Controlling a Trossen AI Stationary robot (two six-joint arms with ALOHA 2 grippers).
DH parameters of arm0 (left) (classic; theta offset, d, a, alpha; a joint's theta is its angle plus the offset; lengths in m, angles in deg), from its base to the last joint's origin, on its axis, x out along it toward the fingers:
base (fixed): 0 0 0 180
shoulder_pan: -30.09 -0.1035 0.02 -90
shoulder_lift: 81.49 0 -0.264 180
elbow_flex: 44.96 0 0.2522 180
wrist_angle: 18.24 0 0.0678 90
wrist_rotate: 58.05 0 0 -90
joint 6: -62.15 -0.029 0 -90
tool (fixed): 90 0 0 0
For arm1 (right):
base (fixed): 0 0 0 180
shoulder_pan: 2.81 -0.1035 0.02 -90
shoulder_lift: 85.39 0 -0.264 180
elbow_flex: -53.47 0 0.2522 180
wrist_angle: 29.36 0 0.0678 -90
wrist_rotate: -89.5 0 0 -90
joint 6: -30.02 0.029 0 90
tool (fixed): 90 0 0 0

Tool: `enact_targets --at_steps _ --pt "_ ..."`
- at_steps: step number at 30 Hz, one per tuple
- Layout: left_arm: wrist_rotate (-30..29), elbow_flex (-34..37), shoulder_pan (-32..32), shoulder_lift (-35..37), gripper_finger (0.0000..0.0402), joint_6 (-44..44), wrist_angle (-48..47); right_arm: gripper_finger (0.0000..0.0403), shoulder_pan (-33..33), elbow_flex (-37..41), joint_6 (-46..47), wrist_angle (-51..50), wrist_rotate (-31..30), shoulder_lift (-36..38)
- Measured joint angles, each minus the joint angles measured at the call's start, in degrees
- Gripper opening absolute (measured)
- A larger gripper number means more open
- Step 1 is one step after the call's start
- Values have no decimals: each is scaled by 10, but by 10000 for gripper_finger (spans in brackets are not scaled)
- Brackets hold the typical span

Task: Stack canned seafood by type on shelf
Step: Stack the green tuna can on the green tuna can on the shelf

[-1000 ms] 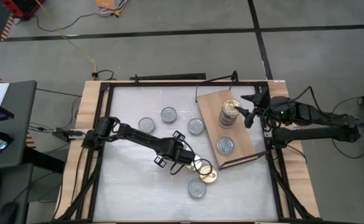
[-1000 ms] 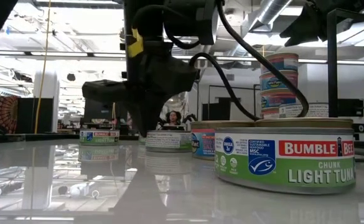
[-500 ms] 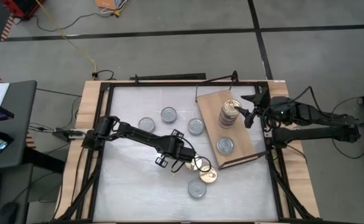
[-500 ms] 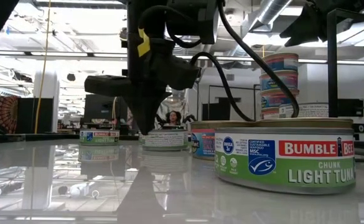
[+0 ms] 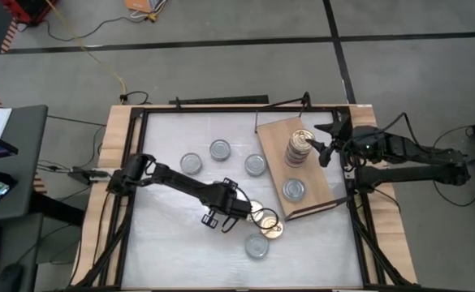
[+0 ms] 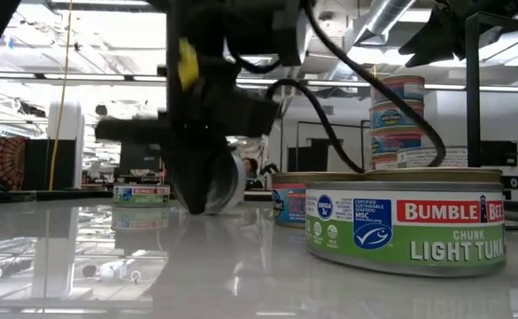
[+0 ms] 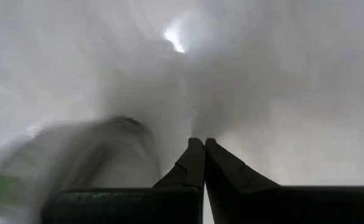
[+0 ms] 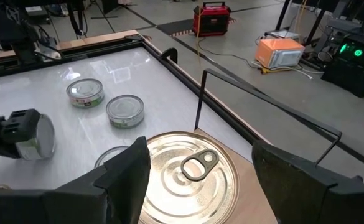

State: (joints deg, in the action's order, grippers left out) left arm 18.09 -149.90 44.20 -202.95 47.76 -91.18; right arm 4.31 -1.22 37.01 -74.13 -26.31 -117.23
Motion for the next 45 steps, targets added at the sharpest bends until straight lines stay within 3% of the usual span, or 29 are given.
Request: enact_targets --at_steps 7,15,19,28,37,41,45 --pt "-15 111 -4 80 0 10 105 306 0 0 1 3 0 0" --pt "30 113 -4 182 0 35 113 306 0 0 1 11 0 0" --pt "20 113 -12 219 13 77 165 306 0 0 1 10 0 0" --pt "107 127 -77 236 152 75 250 306 0 0 1 10 0 0" --pt "96 166 -97 228 286 17 276 306 0 0 1 6 0 0" --pt "101 166 -101 216 321 23 263 306 0 0 1 6 0 0" --pt "103 165 -99 196 326 13 241 306 0 0 1 6 0 0"
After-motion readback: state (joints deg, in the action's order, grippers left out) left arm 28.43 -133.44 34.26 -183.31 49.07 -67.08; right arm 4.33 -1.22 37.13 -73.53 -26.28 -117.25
